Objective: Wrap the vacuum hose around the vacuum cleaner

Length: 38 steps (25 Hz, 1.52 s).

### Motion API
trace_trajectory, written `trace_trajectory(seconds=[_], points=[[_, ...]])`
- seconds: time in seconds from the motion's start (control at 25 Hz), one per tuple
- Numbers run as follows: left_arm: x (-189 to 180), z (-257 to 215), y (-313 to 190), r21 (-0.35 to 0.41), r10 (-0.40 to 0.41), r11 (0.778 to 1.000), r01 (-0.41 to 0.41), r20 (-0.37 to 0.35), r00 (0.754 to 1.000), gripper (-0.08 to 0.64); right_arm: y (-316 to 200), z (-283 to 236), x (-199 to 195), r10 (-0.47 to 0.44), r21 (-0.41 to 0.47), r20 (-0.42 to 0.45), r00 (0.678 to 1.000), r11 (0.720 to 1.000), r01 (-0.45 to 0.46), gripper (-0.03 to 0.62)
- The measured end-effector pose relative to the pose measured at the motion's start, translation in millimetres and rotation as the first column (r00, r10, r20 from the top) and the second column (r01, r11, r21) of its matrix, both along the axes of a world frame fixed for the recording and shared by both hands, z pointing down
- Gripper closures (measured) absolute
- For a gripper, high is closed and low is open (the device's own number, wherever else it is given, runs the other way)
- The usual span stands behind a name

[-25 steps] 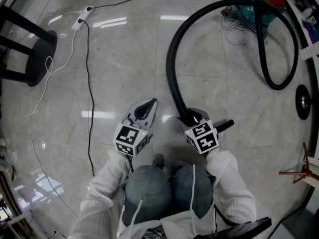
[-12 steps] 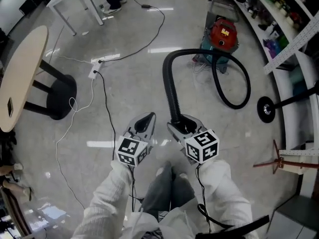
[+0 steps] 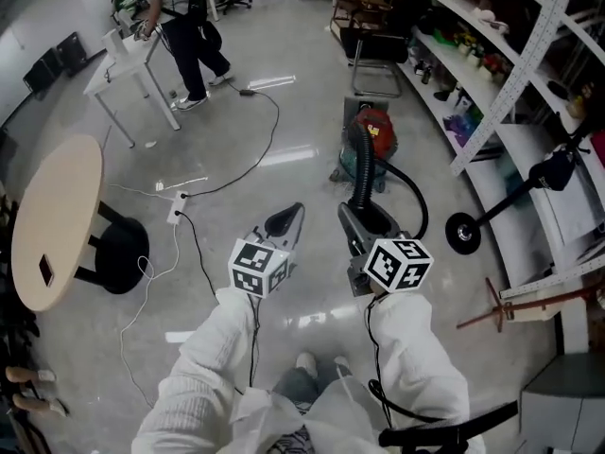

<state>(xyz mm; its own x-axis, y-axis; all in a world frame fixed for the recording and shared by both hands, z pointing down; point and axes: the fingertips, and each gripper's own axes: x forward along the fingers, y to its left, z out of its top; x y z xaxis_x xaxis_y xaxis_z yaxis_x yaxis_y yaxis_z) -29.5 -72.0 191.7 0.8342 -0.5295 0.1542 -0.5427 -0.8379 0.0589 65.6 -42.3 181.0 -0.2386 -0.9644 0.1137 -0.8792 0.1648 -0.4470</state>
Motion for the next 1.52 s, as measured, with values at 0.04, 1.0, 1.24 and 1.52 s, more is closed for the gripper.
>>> trace_trajectory(seconds=[0.04, 1.0, 1.24, 1.52], points=[[13.3, -12.7, -5.8, 0.001, 0.009, 1.0, -0.009, -0.007, 1.0, 0.558, -2.0, -17.3, 12.2, 0.031, 0.027, -0.003, 1.0, 0.999, -0.03, 0.356], [315.2, -130.0, -209.4, 0.09, 0.008, 0.996, -0.004, -0.042, 0.999, 0.558, -213.5, -150.2, 326.7, 0.144, 0.168, -0.016, 0.989, 0.976, -0.139, 0.352], [328.4, -130.8, -292.4, 0.103, 0.009, 0.995, -0.004, -0.042, 0.999, 0.558, -290.7, -154.4, 340.0, 0.134, 0.186, -0.043, 0.99, 0.975, -0.124, 0.351], [338.2, -124.2, -438.3, 0.068, 0.009, 0.998, -0.004, -0.079, 0.997, 0.558, -438.0, -153.1, 358.8, 0.151, 0.147, -0.067, 0.986, 0.979, -0.14, 0.351]])
